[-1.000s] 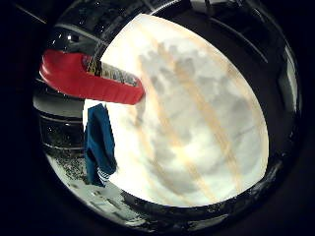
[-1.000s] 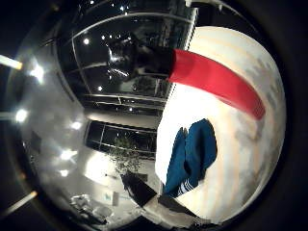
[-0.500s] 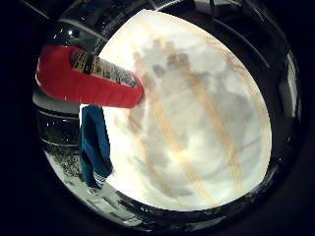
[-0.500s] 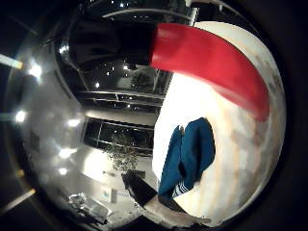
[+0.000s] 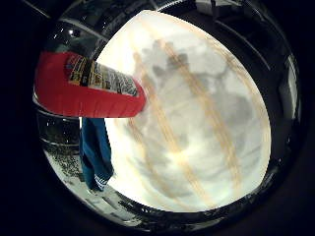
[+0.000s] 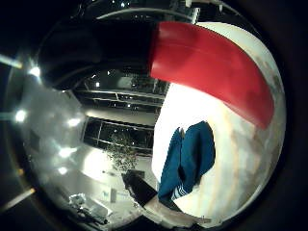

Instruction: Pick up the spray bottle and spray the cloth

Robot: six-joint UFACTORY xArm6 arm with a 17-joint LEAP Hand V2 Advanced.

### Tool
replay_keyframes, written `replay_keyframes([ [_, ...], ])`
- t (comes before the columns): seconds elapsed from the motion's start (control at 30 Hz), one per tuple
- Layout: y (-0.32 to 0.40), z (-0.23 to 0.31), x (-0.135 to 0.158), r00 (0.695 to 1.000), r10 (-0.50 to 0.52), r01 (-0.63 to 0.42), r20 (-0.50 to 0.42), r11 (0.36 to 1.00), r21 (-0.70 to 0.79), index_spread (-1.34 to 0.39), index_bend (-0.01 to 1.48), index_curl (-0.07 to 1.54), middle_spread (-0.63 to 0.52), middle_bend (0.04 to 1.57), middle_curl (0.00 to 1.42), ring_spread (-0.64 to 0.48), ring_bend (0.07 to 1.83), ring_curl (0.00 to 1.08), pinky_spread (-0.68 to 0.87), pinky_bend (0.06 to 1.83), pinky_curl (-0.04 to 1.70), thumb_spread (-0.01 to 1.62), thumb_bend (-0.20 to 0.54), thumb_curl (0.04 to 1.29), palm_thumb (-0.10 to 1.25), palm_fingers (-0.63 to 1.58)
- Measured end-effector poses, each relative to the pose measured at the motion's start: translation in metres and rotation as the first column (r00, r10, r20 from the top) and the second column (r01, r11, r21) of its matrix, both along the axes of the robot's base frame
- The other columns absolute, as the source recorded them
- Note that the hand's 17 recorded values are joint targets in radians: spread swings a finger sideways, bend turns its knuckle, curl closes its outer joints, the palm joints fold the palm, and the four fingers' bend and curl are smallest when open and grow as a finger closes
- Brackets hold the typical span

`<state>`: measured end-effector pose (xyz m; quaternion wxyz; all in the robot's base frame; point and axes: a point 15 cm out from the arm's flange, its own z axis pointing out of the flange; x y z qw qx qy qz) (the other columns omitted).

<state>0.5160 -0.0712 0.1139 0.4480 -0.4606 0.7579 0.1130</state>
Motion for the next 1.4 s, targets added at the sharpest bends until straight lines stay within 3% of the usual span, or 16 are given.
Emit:
replay_keyframes([
  [0.47,0.002,-0.011,0.024,0.999,-0.031,0.031,0.012,0.998,0.052,-0.08,0.15,0.23,0.22,0.24,0.34,0.21,0.44,0.27,0.33,0.46,0.31,0.97,-0.026,0.29,0.32,0.06],
  [0.77,0.029,-0.010,0.033,0.999,0.016,-0.022,0.040,0.986,0.167,-0.08,0.17,0.27,0.19,0.28,0.35,0.18,0.46,0.27,0.26,0.40,0.29,0.98,-0.021,0.29,0.37,0.19],
  [0.9,0.035,-0.009,0.038,0.998,0.034,-0.046,0.058,0.976,0.214,-0.13,0.17,0.28,0.12,0.32,0.36,0.11,0.54,0.27,0.21,0.40,0.28,0.99,-0.019,0.29,0.42,0.37],
  [1.0,0.036,-0.009,0.042,0.996,0.041,-0.058,0.076,0.969,0.241,-0.18,0.17,0.28,0.05,0.40,0.38,0.03,0.69,0.30,0.14,0.43,0.26,1.01,-0.015,0.30,0.48,0.61],
  [1.13,0.033,-0.009,0.047,0.996,0.012,-0.035,0.091,0.965,0.258,-0.28,0.19,0.31,-0.07,0.54,0.45,-0.12,0.87,0.36,-0.08,0.67,0.29,1.04,-0.010,0.31,0.59,1.03],
  [1.23,0.035,-0.009,0.049,0.995,0.005,-0.033,0.101,0.961,0.273,-0.35,0.41,0.44,-0.12,0.77,0.54,-0.19,0.97,0.43,-0.28,0.83,0.36,1.05,-0.008,0.33,0.70,1.32],
  [1.4,0.042,0.000,0.060,0.989,0.034,-0.078,0.142,0.945,0.319,-0.30,0.76,0.61,-0.10,1.03,0.61,-0.17,1.18,0.50,-0.30,1.05,0.47,1.05,-0.005,0.38,0.84,1.37],
])
